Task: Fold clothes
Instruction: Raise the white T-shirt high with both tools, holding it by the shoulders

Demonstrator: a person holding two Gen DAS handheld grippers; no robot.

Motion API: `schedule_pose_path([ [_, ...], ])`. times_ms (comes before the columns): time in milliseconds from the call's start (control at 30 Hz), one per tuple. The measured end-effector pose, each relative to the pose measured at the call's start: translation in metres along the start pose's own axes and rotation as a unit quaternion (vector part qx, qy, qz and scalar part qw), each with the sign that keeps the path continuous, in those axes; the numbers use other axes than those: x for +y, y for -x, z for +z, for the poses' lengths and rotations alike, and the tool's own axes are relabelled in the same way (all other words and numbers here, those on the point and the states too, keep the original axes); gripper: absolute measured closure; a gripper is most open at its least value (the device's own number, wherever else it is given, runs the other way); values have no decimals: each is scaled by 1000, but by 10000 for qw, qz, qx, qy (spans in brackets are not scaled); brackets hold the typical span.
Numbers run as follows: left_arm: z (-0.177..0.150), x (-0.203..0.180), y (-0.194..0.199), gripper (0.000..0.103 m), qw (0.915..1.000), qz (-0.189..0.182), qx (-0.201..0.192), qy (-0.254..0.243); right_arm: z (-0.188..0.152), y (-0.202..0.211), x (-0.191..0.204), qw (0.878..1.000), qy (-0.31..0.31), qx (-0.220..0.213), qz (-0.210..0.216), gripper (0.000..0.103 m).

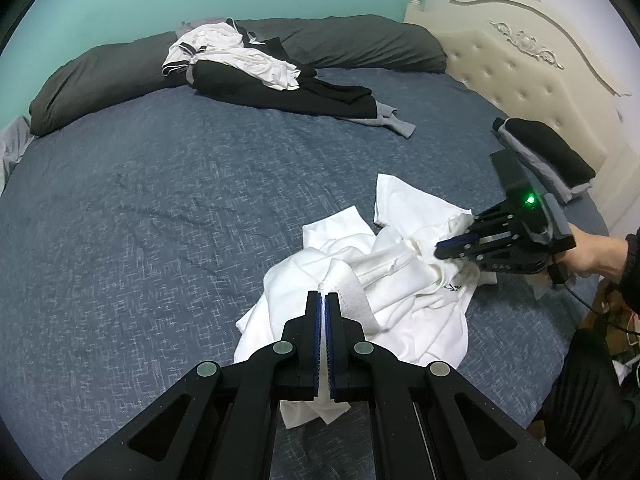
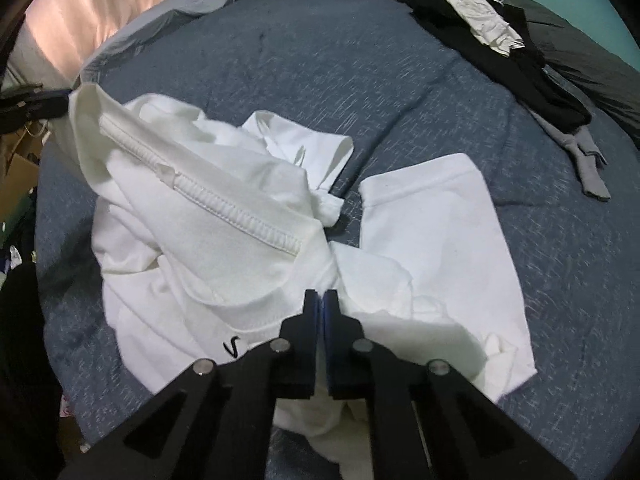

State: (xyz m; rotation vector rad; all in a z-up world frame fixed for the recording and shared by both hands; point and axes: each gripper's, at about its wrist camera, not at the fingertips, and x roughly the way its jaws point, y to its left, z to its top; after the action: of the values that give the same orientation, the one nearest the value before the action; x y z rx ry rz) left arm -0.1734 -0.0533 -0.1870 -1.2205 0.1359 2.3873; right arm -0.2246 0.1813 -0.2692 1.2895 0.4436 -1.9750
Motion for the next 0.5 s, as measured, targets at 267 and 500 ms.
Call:
schedule_pose_path([
  [267,6,-7,22,101,9997,155,-182,-26,0,64,-1,9976,-10,-635,-260,101],
  [500,35,-15,67,101,9968,365,-711,-40,19,160,-8,9858,-83,-1501,-749,101],
])
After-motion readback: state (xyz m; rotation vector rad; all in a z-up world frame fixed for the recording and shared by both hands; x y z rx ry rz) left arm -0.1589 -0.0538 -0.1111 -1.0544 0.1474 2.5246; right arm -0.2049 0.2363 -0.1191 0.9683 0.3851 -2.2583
